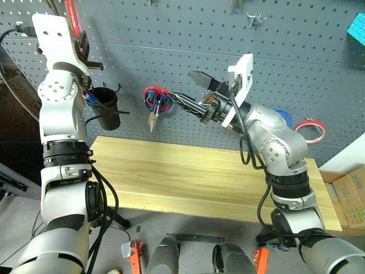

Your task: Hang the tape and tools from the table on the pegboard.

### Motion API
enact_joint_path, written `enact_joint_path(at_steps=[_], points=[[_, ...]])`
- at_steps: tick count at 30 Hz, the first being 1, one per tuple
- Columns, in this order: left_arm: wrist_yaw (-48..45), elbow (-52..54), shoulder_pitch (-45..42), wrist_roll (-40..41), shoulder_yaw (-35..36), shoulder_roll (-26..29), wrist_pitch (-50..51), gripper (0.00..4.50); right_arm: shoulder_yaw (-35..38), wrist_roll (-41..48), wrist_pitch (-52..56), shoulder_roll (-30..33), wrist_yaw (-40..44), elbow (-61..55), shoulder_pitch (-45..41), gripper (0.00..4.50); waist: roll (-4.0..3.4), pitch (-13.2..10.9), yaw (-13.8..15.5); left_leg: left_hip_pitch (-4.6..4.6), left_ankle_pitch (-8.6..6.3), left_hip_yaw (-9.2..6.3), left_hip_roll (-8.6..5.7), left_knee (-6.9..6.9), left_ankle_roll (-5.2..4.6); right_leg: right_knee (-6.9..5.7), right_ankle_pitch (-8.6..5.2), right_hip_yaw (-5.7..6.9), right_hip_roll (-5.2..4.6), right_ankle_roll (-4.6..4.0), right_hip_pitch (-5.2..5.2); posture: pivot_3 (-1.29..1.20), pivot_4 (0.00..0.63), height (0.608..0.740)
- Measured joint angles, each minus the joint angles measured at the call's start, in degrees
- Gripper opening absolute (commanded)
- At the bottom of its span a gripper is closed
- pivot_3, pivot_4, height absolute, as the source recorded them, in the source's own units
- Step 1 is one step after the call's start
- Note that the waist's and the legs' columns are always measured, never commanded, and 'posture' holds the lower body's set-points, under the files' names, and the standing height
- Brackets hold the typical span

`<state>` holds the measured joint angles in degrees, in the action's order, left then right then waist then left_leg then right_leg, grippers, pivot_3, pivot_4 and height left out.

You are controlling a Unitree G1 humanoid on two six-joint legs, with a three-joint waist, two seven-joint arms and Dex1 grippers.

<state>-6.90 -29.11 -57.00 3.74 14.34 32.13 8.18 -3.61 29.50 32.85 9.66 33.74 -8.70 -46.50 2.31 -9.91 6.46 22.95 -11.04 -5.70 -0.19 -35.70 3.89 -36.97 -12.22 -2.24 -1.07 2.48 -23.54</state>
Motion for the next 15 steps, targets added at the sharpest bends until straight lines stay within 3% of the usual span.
enact_joint_path(at_steps=[9,15], points=[[1.6,-11.1,1.9,0.9,1.2,-4.0,-6.5,0.78,0.0,-0.4,0.0,-0.2,-0.4,0.0,0.2,4.5,0.0,0.0,-0.2,0.01,0.0,0.0,0.0,-0.01,-0.01,-0.02,0.01,-0.01,0.0,0.0,0.01,0.25,0.088,0.74],[5.0,-9.7,6.3,1.5,2.4,-5.6,-6.8,0.78,0.0,-0.5,0.1,0.0,-0.9,-0.1,0.4,4.5,0.0,0.0,-0.5,0.0,0.0,0.0,0.0,0.0,-0.02,-0.02,0.06,-0.03,0.0,-0.1,0.0,0.24,0.09,0.74]])
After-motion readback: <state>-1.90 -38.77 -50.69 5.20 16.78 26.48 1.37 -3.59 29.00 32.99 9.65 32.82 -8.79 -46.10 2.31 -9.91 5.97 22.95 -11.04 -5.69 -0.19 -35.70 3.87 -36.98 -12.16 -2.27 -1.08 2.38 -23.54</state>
